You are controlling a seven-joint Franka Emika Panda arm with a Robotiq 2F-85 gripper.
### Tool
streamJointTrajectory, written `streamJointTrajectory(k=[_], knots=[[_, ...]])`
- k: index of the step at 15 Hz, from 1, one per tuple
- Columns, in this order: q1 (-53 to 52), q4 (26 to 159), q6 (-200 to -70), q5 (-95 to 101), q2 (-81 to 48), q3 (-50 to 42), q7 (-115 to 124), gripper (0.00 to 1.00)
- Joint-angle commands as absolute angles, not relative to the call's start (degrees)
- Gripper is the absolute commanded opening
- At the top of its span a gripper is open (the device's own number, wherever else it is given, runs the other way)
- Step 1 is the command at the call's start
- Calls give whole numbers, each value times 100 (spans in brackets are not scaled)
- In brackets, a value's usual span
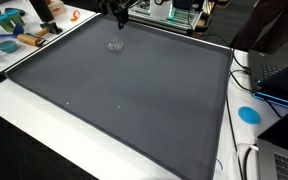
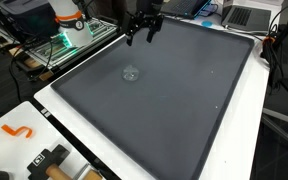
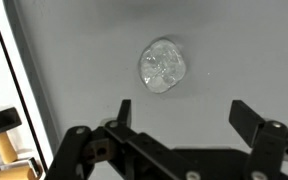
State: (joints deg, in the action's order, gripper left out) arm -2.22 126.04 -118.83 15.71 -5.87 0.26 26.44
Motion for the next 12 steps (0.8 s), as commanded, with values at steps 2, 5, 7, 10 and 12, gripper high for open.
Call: streamJointTrajectory(k=[2,5,7,10,12], knots=[[-489,12269,-11620,2191,-982,119,2642,100],[-643,12119,-11469,2496,-1183,131,2669,100],[-728,12029,-11348,2639,-1297,128,2678,100],[-817,11865,-11102,2706,-1481,124,2669,100],[-852,11759,-10931,2654,-1587,125,2641,100]])
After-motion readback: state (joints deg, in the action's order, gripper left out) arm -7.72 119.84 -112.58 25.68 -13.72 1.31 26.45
